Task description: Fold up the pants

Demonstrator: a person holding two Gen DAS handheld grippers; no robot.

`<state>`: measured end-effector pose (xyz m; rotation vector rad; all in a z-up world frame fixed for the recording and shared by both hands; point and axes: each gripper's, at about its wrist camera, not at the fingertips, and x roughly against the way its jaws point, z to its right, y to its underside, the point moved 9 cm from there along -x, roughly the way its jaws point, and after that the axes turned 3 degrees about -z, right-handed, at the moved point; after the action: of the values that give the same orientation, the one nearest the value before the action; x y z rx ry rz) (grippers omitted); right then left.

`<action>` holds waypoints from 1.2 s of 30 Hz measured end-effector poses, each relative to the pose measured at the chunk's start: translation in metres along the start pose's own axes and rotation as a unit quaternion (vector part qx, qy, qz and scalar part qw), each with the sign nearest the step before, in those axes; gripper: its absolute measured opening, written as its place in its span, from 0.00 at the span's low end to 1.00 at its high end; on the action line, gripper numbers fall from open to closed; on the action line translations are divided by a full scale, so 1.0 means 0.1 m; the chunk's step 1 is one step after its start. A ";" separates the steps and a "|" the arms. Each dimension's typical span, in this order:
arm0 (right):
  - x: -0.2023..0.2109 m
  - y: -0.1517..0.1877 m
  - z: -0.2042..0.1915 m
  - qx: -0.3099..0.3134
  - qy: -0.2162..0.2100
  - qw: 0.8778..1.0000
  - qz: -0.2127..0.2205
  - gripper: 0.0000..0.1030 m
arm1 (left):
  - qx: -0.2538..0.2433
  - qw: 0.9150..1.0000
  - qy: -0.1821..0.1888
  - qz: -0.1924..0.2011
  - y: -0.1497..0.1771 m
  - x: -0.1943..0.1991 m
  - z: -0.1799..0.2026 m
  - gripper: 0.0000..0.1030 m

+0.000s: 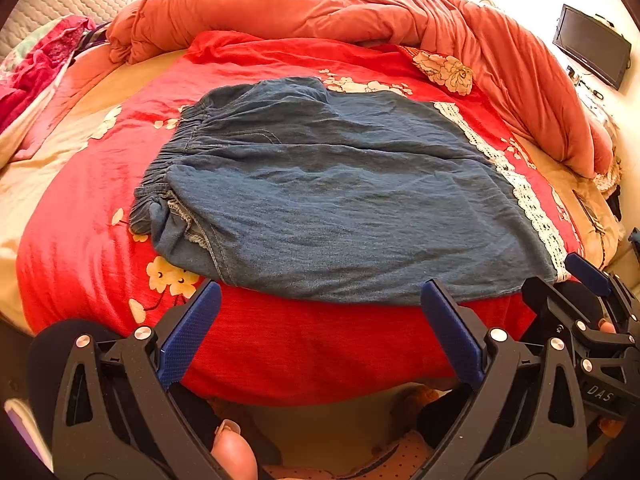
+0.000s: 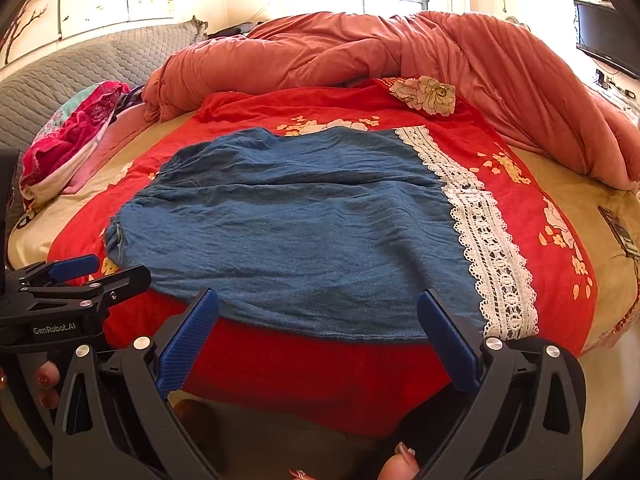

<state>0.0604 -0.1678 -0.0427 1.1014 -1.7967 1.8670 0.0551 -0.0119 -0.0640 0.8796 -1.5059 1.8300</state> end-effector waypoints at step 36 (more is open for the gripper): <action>0.00 -0.01 -0.02 0.003 0.005 1.000 0.000 0.96 | 0.002 1.000 0.005 -0.006 0.01 -0.03 -0.06 0.91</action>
<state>0.0602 -0.1660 -0.0416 1.0936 -1.7853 1.8763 0.0558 -0.0063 -0.0677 0.8785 -1.4887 1.8261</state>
